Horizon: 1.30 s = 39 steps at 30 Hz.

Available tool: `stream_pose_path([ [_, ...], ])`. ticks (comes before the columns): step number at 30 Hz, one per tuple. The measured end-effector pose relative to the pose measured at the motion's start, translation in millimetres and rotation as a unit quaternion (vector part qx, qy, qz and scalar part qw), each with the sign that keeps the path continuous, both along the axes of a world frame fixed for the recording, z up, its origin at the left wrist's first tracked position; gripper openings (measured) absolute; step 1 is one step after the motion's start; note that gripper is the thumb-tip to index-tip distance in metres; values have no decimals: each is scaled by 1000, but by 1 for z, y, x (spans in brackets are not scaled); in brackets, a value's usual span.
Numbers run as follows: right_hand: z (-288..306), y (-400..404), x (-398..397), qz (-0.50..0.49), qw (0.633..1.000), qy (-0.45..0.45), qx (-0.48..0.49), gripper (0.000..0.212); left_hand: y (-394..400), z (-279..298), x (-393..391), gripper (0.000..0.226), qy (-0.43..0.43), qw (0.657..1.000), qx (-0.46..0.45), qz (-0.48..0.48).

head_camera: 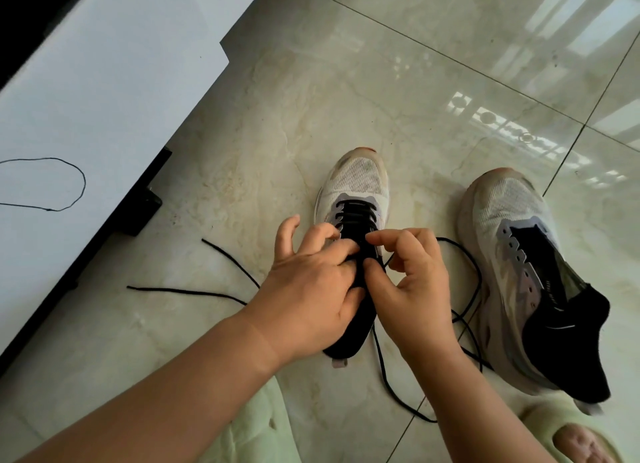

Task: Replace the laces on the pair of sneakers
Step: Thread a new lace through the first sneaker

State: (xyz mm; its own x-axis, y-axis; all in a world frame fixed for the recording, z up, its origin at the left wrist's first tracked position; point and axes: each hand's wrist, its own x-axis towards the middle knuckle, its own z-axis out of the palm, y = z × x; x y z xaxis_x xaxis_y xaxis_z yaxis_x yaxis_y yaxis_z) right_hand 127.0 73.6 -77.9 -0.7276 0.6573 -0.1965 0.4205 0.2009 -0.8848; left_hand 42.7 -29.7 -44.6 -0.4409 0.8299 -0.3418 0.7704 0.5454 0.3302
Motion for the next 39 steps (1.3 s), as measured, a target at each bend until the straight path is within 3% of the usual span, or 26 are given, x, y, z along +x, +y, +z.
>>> stream_pose_path([
  [3,0,2,0,-3,1000,-3,1,28,1,1,-1,42,20,998,37,43],
  [5,1,2,0,-4,1000,-9,-2,30,1,3,-5,33,26,988,111,100],
  [9,4,2,-6,-6,1000,11,-10,29,1,8,-20,17,-43,957,218,187],
  [14,0,11,-18,13,999,-47,17,37,2,3,-32,6,-28,951,221,214],
  [18,-1,16,-18,9,997,-80,13,37,-14,-6,-50,9,-67,927,203,308],
  [23,14,8,-27,145,984,12,104,50,-16,3,-55,2,-84,945,220,229],
  [26,21,2,-37,186,979,46,70,37,-11,6,-55,5,-81,947,248,187],
  [31,21,21,-36,104,984,40,138,3,-26,-3,-61,13,-86,935,273,208],
  [36,11,42,-27,-45,985,-76,148,8,-54,-23,-73,7,-50,917,240,315],
  [39,20,33,-26,-39,974,-78,209,15,-54,-22,-72,4,-53,905,241,345],
])
